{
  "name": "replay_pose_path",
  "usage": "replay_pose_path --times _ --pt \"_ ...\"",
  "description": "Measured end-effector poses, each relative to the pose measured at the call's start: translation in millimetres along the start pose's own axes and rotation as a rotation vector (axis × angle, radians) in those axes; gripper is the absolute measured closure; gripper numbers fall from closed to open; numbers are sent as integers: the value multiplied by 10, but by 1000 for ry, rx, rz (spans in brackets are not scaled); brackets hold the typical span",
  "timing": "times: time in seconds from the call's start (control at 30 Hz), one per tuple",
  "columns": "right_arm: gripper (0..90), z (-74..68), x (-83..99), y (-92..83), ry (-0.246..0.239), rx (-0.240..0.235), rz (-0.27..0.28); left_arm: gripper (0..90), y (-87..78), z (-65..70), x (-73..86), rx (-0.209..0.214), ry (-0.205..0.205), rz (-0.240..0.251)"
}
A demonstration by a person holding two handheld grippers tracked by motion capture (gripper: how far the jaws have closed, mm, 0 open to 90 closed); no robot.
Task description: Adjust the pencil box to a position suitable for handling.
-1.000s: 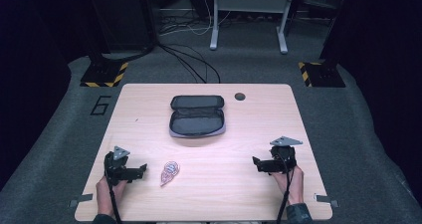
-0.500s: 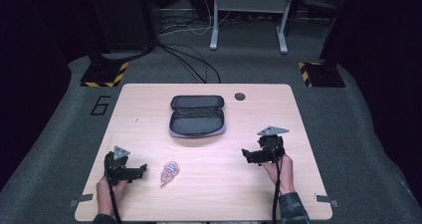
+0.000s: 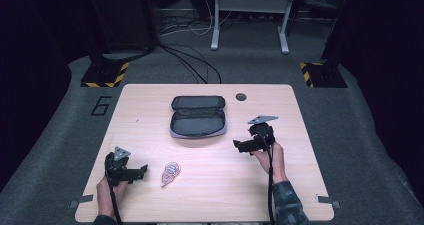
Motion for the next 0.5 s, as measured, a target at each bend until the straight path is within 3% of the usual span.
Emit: replay_pose_path --times 0.5 --pt "32 -23 -213 335 23 -29 -27 8 1 2 0 1 -2 1"
Point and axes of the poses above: each handheld gripper's, and its own axes: y roughly forward along the jaws, x roughly out of its underside, z roughly to its right, the point moved 10 cm from there along y, roughly forward along the jaws, and after that the axes turned 12 degrees about z, right-handed, at the moved point
